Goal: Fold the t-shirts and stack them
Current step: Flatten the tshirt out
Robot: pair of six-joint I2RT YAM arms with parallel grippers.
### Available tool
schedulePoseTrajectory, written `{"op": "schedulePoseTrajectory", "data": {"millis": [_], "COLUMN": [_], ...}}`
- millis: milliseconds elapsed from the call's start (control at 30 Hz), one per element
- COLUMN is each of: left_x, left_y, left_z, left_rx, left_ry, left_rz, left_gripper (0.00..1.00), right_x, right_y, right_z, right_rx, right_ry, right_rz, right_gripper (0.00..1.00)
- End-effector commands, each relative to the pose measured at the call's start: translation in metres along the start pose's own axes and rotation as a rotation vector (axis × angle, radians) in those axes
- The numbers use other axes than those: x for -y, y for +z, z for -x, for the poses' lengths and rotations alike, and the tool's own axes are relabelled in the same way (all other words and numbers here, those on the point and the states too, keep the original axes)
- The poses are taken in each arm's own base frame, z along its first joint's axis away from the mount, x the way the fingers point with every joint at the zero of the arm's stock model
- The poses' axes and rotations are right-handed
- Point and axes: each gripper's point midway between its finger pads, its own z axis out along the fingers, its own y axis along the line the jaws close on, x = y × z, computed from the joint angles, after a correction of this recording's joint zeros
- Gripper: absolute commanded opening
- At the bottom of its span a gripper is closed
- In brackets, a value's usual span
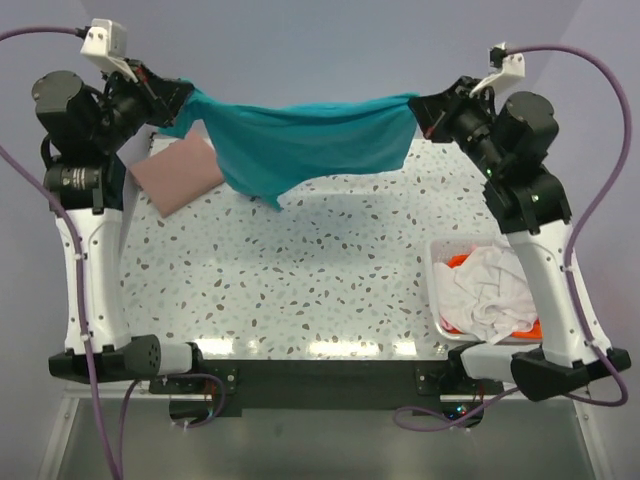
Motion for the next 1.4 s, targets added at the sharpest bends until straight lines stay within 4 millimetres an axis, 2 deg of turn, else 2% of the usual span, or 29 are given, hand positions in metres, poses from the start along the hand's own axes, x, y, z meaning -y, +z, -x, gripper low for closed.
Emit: {"op": "schedulePoseTrajectory", "data": {"millis": [0,67,167,333,433,500,533,600,633,667,700,767,800,833,867,900,967,1000,1033,1067,1100,1133,1167,1233,1267,1300,1367], "left_x": [0.035,0.042,0.063,0.092,0.104,0.096,0.094,0.069,0.068,0.062,0.042,0.027,0.017,0.013,0.006,0.001,-0.012,-0.033,-0.049,-0.056,-0.070,-0.078,-0.079,-0.078,-0.075,-0.068,-0.058], "left_y": [-0.051,-0.065,-0.092,-0.120,-0.122,-0.108,-0.101,-0.070,-0.059,-0.047,-0.022,0.007,0.033,0.048,0.063,0.094,0.121,0.141,0.151,0.160,0.167,0.171,0.172,0.170,0.164,0.158,0.141], "left_z": [0.042,0.049,0.070,0.098,0.105,0.095,0.087,0.054,0.039,0.030,-0.004,-0.041,-0.070,-0.088,-0.100,-0.144,-0.178,-0.223,-0.242,-0.253,-0.282,-0.291,-0.297,-0.300,-0.310,-0.299,-0.299], "left_rx": [0.101,0.123,0.180,0.251,0.270,0.248,0.228,0.151,0.112,0.098,0.017,-0.050,-0.112,-0.146,-0.160,-0.243,-0.298,-0.375,-0.401,-0.413,-0.461,-0.478,-0.496,-0.503,-0.525,-0.505,-0.510], "left_ry": [0.136,0.160,0.221,0.284,0.285,0.258,0.243,0.167,0.143,0.114,0.049,0.017,-0.019,-0.037,-0.040,-0.091,-0.118,-0.170,-0.183,-0.186,-0.211,-0.209,-0.208,-0.198,-0.205,-0.190,-0.192], "left_rz": [0.027,0.046,0.051,0.025,-0.021,-0.041,-0.063,-0.086,-0.138,-0.165,-0.178,-0.213,-0.229,-0.248,-0.262,-0.285,-0.291,-0.258,-0.205,-0.194,-0.163,-0.129,-0.123,-0.092,-0.082,-0.086,-0.074], "left_gripper": [0.00,0.00,0.00,0.00,0.00,0.00,0.00,0.00,0.00,0.00,0.00,0.00,0.00,0.00,0.00,0.00,0.21,0.33,0.57,0.72,0.83,0.97,1.00,1.00,1.00,1.00,1.00], "right_x": [-0.054,-0.066,-0.070,-0.066,-0.056,-0.047,-0.040,-0.021,-0.007,0.003,0.014,0.049,0.063,0.085,0.109,0.124,0.153,0.179,0.190,0.196,0.226,0.230,0.238,0.247,0.247,0.245,0.238], "right_y": [-0.050,-0.067,-0.086,-0.112,-0.117,-0.111,-0.102,-0.089,-0.073,-0.064,-0.054,-0.018,-0.006,0.009,0.034,0.044,0.069,0.091,0.103,0.116,0.135,0.144,0.151,0.161,0.163,0.163,0.158], "right_z": [0.035,0.038,0.040,0.050,0.054,0.053,0.044,0.031,0.014,0.005,-0.004,-0.034,-0.045,-0.053,-0.079,-0.088,-0.096,-0.129,-0.124,-0.135,-0.181,-0.174,-0.188,-0.207,-0.210,-0.213,-0.217], "right_rx": [0.086,0.085,0.064,0.086,0.112,0.127,0.112,0.098,0.070,0.059,0.049,0.016,0.002,0.005,-0.049,-0.064,-0.076,-0.159,-0.157,-0.198,-0.308,-0.334,-0.381,-0.444,-0.447,-0.450,-0.448], "right_ry": [0.044,0.059,0.079,0.096,0.099,0.104,0.104,0.084,0.071,0.056,0.023,-0.007,-0.009,-0.002,0.004,-0.007,-0.035,-0.058,-0.063,-0.063,-0.070,-0.067,-0.066,-0.077,-0.076,-0.072,-0.064], "right_rz": [0.143,0.168,0.167,0.124,0.067,0.029,-0.001,-0.078,-0.121,-0.151,-0.188,-0.276,-0.301,-0.322,-0.366,-0.390,-0.451,-0.494,-0.506,-0.491,-0.522,-0.527,-0.532,-0.532,-0.522,-0.505,-0.468], "right_gripper": [0.00,0.00,0.00,0.00,0.00,0.00,0.00,0.00,0.00,0.00,0.00,0.00,0.00,0.00,0.00,0.00,0.00,0.00,0.00,0.05,0.14,0.38,0.52,0.70,0.73,0.76,0.80]}}
